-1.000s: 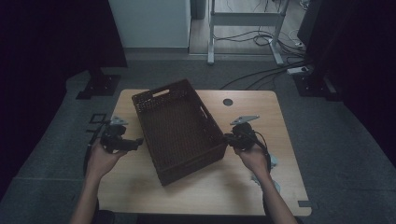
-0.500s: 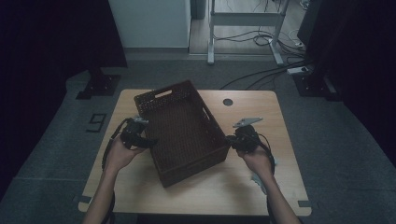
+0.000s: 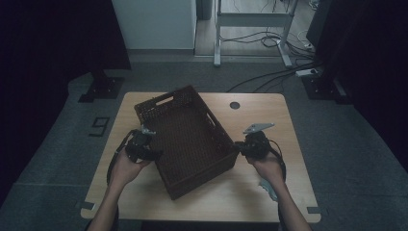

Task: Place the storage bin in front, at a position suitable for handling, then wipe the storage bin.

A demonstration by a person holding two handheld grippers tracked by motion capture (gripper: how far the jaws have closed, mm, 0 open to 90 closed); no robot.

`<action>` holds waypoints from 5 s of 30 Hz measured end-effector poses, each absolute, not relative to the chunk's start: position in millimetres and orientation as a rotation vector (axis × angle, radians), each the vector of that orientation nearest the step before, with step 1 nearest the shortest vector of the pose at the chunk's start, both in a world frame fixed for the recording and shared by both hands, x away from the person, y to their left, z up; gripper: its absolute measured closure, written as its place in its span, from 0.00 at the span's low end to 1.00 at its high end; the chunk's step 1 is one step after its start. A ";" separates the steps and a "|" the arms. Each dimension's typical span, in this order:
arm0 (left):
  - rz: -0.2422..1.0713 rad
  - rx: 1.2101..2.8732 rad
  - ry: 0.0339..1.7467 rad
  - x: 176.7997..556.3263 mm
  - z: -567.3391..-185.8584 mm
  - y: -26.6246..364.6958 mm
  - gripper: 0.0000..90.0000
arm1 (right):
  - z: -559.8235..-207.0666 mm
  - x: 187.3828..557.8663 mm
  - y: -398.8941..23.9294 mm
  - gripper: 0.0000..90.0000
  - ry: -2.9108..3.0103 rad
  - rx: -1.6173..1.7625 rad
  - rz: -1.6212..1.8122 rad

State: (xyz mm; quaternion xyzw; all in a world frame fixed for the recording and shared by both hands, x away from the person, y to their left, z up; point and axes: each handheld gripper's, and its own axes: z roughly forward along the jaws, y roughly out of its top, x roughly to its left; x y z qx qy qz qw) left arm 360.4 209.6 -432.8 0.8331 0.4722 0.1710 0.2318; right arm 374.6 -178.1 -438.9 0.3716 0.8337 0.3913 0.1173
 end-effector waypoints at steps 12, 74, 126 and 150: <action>0.486 2.215 1.308 345.5 -436.9 214.5 0.26 | -435.2 374.0 -175.4 0.64 2.450 1.045 1.035; 0.464 2.152 1.223 356.9 -447.6 228.8 0.19 | -515.4 322.7 -275.3 0.83 2.467 1.256 0.795; 0.531 2.213 1.262 351.7 -448.3 214.2 0.19 | -462.4 327.7 -180.8 0.82 2.416 0.945 1.147; 0.539 2.207 1.278 351.5 -448.5 212.7 0.19 | -461.8 315.4 -154.4 0.82 2.471 0.860 1.129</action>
